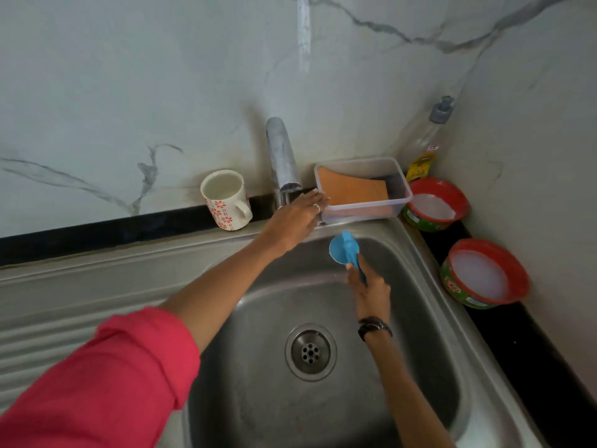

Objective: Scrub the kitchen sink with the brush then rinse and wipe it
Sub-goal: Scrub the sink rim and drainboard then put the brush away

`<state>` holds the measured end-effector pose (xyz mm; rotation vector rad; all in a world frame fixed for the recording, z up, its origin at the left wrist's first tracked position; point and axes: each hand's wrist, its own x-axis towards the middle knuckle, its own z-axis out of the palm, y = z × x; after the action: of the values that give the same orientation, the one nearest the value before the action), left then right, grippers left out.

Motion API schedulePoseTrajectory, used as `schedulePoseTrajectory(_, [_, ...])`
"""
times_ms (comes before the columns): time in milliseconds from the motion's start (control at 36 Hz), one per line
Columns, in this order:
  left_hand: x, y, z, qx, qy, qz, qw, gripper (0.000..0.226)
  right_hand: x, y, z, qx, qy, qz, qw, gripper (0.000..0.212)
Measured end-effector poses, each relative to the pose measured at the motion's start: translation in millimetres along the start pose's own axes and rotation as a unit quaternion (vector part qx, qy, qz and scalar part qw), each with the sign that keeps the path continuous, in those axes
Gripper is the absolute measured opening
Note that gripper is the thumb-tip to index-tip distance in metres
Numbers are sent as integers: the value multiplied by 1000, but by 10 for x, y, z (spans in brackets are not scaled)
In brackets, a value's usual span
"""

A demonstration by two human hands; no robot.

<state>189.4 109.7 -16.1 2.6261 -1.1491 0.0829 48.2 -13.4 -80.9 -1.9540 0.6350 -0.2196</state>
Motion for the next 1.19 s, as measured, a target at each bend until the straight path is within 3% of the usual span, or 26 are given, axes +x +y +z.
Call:
schedulePoseTrajectory(56, [144,21,59,25,-15,23,999,45,-6,47,-63,6,10,-1,1000,39])
schedulePoseTrajectory(194, [413,94,-43,32,-31,-10,999,18,27,46,-104,-5,16,-22,1000,38])
schedulePoseTrajectory(472, [153,-169,-177,-52,1,-82,995,21,160,-195,272,-95,-89,-160,978,44])
schedulePoseTrajectory(611, [68,-295,-195,-154,14,-170,973,28,361,-200,246,-144,-115,-180,966,67])
schedulePoseTrajectory(694, [61,-288,-219,-207,40,-173,962,24,477,-50,50,-141,-71,-145,977,80])
schedulePoseTrajectory(750, [75,-279,-233,-246,44,-177,952,24,519,53,-151,-94,21,-80,992,83])
schedulePoseTrajectory(806, [77,-269,-246,-262,40,-179,948,26,592,90,-356,-40,118,-21,992,58])
schedulePoseTrajectory(861, [70,-246,-272,-266,42,-175,947,27,664,38,-422,-37,139,9,990,43])
schedulePoseTrajectory(1028, [76,-212,-287,-228,57,-164,958,14,577,-272,118,-115,-8,-17,993,43])
schedulePoseTrajectory(1111, [88,-253,-278,-221,51,-168,959,22,462,-360,274,-140,-79,-67,985,43])
schedulePoseTrajectory(1194, [91,-266,-253,-223,39,-173,959,16,491,-305,152,-160,-84,-70,981,43])
